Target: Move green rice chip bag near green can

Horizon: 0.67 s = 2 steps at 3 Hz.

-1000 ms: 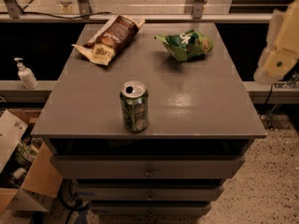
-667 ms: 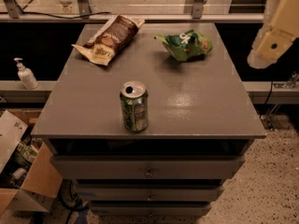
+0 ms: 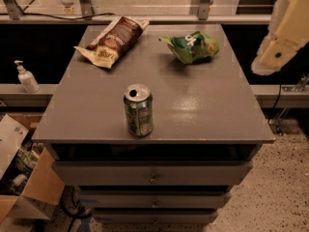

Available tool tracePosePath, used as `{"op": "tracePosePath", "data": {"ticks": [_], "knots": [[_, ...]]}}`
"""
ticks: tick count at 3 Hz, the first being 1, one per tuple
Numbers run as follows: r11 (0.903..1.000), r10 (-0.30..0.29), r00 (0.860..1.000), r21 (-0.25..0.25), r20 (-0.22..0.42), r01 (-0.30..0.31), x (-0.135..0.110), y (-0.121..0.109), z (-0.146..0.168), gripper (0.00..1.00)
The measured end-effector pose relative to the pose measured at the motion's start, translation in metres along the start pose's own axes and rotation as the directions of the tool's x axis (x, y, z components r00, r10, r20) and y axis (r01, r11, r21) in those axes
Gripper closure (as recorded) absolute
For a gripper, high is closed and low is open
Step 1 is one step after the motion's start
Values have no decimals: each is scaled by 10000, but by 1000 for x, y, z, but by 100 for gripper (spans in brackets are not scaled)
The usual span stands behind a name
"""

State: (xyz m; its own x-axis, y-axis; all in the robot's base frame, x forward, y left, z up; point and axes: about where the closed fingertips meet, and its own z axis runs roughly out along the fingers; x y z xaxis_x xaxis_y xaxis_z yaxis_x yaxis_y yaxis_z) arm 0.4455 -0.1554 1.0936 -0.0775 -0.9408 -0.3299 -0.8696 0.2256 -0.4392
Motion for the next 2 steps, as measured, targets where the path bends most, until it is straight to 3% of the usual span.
{"op": "tracePosePath", "data": {"ticks": [2], "knots": [[9981,-152,9999,604,-21,153,9,-8,99,0]]}}
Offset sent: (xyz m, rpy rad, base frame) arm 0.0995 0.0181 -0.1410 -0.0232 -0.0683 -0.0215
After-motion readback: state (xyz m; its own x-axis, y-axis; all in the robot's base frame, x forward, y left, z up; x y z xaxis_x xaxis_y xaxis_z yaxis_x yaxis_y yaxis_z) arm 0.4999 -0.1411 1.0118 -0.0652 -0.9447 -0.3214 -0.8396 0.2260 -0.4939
